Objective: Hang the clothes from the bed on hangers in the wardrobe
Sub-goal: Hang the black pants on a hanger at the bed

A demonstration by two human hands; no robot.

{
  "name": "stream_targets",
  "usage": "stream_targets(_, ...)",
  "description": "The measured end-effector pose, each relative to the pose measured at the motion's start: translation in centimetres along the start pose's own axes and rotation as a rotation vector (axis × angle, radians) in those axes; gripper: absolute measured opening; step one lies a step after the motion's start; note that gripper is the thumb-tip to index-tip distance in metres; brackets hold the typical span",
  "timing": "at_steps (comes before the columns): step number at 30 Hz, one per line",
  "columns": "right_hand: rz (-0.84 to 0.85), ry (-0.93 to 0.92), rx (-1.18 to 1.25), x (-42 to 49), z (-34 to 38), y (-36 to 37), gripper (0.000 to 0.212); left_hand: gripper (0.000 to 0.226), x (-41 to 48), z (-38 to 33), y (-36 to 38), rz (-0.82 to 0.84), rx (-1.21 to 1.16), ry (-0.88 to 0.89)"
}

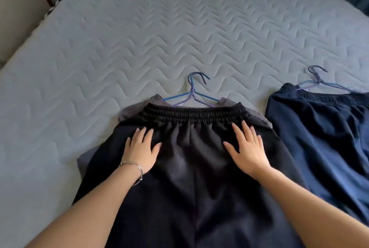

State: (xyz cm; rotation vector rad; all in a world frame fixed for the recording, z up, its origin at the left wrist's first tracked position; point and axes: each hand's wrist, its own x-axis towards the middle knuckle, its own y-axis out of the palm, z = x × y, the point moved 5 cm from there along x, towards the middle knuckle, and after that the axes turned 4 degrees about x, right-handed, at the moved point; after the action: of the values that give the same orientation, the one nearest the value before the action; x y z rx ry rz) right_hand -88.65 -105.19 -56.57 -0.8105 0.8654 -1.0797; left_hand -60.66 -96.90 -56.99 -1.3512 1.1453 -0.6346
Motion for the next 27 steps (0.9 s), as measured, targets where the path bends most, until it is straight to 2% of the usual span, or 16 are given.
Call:
stream_targets(5,0.055,-0.027,-0.226,3.2,-1.4,3.1,0.068,0.068,1.7,1.4,2.9,-0.209,0.098,-0.019)
stream_targets(12,0.173,0.073,-0.163,6.2,0.0,2.0,0.064,0.069,4.0,0.5,2.4,-0.169,0.119,-0.019)
stream_targets(14,0.103,0.067,-0.217,6.1,1.5,0.5,0.060,0.063,2.7,-0.7,1.4,-0.223,0.078,0.045)
stream_targets(16,-0.088,-0.011,-0.274,5.8,3.7,-1.1,0.046,0.057,0.9,-2.1,1.1,-0.284,0.092,0.187)
stream_targets(18,-0.249,-0.130,-0.153,5.8,6.4,-1.9,0.035,0.058,-0.2,-2.7,1.6,-0.264,0.159,0.257)
stream_targets(20,-0.305,-0.203,0.023,7.1,8.6,-1.8,0.033,0.058,0.0,-2.5,2.1,-0.242,0.172,0.244)
stream_targets(23,-0.112,-0.093,0.162,10.4,10.4,-0.4,0.043,0.059,0.4,-2.1,2.6,-0.257,0.166,0.235)
stream_targets(25,0.037,0.010,0.113,12.1,10.4,0.6,0.046,0.058,0.4,-2.1,2.7,-0.268,0.164,0.244)
stream_targets(27,0.063,-0.008,0.017,13.1,10.6,1.1,0.046,0.058,0.6,-2.0,2.9,-0.270,0.147,0.256)
